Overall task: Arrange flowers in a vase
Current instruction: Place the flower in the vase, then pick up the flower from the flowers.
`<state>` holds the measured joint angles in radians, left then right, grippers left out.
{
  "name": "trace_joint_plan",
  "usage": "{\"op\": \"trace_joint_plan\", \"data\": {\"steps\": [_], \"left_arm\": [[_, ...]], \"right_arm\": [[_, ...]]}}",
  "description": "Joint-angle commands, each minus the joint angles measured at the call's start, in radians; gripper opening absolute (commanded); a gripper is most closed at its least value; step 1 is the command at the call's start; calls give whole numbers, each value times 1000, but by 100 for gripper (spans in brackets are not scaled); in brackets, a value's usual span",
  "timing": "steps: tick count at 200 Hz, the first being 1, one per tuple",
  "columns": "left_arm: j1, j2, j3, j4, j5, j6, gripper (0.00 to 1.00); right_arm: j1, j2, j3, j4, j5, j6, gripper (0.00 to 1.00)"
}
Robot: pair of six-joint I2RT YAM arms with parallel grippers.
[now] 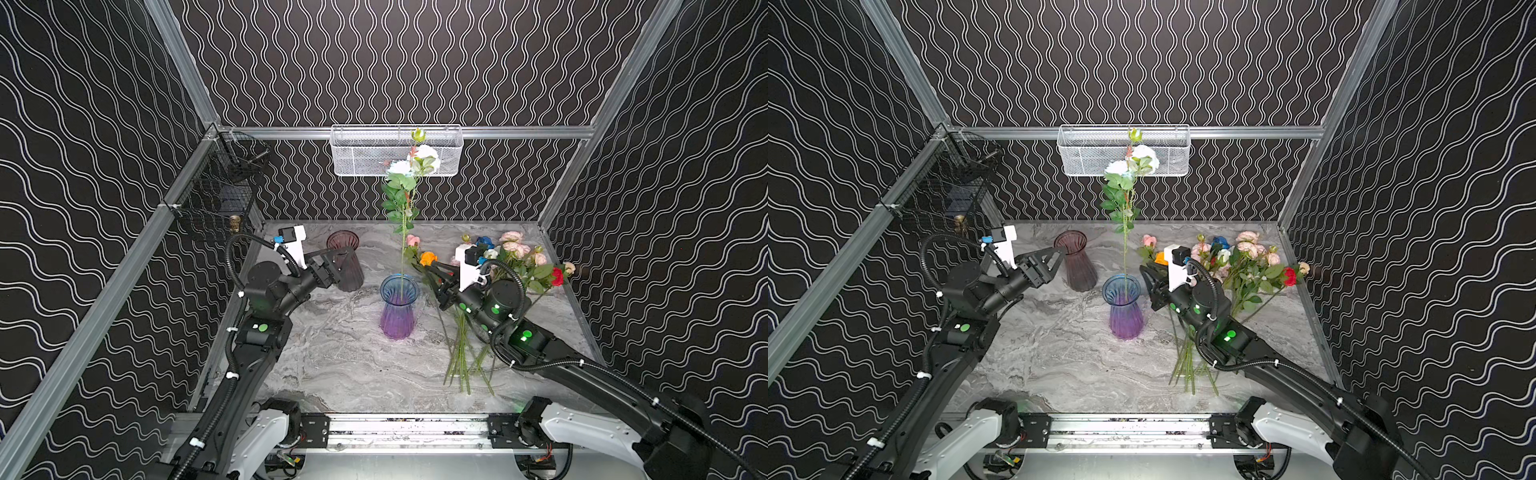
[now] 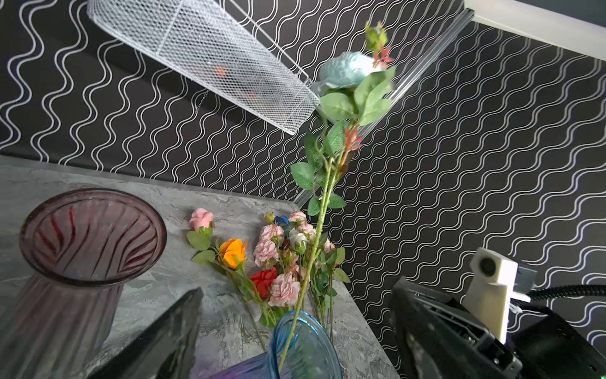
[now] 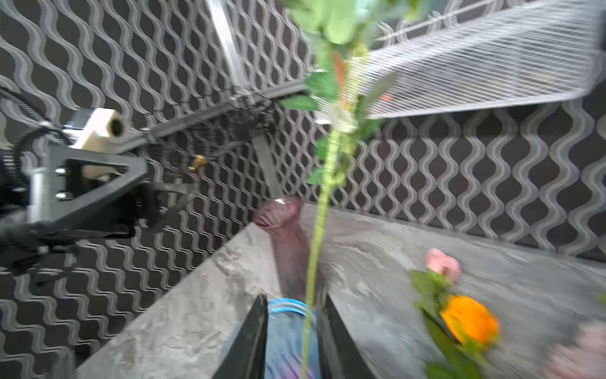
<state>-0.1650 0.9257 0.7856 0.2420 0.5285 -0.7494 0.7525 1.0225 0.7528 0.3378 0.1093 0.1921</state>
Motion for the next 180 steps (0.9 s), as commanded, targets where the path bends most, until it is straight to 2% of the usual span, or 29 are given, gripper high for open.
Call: {"op": "trace_joint_plan", "data": {"steps": [1, 20, 45, 89, 157, 180], "left_arm": [[-12, 35, 9, 15, 47, -44, 92], [-37, 64, 31, -33, 46, -26, 91], [-58, 100, 82, -153, 29, 38, 90], [-64, 79, 93, -220, -64, 92, 90], [-57, -22, 77, -333, -366, 111, 92], [-57, -39, 97, -418, -488, 105, 93]], "right_arm": [[-68, -31, -15, -201, 67, 60, 26], [-153, -62, -82, -249, -17, 131, 28], [-209, -51, -145, -293, -21, 193, 29], [-223, 116, -94, -314, -6, 200, 26], [-215, 303, 78, -448, 18, 186, 26], [-216, 328, 96, -444, 21, 157, 30]]}}
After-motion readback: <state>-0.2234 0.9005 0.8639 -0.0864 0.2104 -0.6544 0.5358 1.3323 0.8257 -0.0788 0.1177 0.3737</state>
